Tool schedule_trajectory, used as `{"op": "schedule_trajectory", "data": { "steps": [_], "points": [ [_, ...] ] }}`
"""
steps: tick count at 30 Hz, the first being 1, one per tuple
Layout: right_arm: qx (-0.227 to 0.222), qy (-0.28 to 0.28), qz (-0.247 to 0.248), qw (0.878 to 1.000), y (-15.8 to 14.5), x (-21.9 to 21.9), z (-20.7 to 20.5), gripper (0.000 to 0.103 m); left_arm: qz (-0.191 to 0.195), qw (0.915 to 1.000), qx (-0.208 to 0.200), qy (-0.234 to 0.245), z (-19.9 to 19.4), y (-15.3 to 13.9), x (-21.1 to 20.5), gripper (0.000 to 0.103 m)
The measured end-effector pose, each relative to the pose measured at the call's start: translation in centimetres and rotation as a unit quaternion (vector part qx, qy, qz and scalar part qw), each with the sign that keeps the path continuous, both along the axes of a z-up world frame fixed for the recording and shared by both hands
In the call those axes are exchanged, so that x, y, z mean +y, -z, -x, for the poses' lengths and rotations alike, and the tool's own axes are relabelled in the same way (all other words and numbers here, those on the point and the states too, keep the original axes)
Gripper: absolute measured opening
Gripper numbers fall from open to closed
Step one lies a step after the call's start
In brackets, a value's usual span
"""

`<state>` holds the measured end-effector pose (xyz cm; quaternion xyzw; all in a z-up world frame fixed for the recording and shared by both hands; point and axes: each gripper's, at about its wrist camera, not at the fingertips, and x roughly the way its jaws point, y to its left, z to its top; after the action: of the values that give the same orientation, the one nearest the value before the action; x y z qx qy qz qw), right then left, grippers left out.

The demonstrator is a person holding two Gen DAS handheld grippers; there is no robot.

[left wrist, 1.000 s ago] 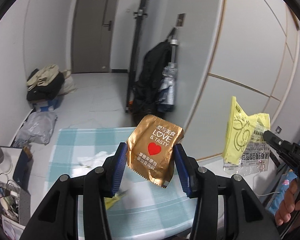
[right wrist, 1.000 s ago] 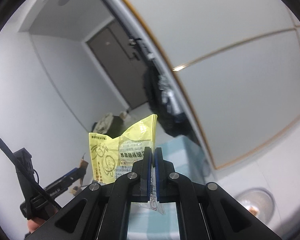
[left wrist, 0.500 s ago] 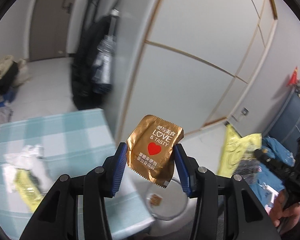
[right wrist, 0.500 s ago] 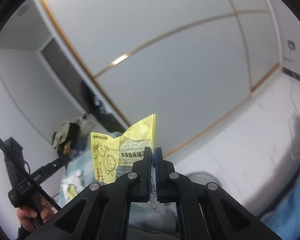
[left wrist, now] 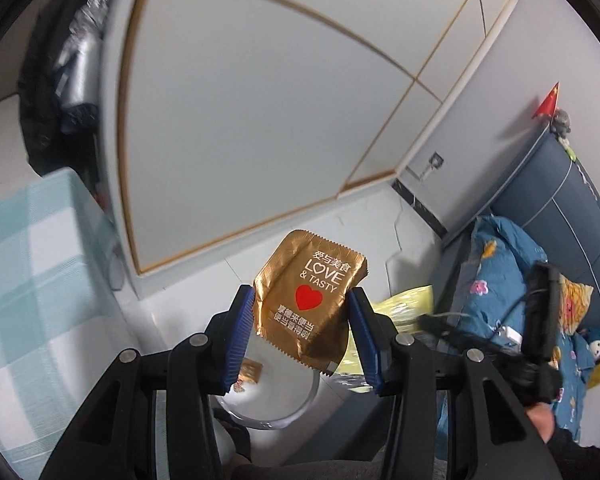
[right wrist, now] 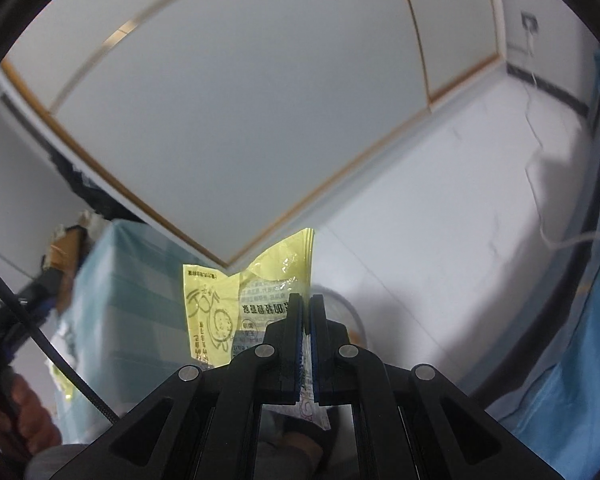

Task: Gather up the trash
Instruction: 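Carry the gold packet and yellow bag over the white bin with both tools, then open the right tool over the white bin to drop the yellow bag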

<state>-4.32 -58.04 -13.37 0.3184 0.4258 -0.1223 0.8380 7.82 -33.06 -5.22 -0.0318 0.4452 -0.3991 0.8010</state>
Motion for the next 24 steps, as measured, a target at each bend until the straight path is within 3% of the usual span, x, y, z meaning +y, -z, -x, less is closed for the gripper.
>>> {"op": "schedule_trajectory", "data": {
  "steps": [10,16,20,24],
  "points": [
    [0.089,0.002,-0.043,0.995,9.2,-0.4,-2.2,0.006,-0.033,0.9956,0.083,0.030,-1.1,4.7,-3.1,0.042],
    [0.115,-0.006,-0.077,0.990,12.4,0.5,-3.7,0.008,-0.050,0.9932,0.101,0.031,-1.5,6.2,-4.0,0.042],
    [0.114,-0.010,-0.115,0.987,13.3,0.6,-3.6,0.033,-0.053,0.9905,0.126,0.017,-2.3,7.4,-4.0,0.042],
    [0.102,-0.024,-0.114,0.988,12.6,1.0,-3.4,0.052,-0.061,0.9889,0.134,0.019,-2.2,8.1,-4.4,0.042]
  ]
}}
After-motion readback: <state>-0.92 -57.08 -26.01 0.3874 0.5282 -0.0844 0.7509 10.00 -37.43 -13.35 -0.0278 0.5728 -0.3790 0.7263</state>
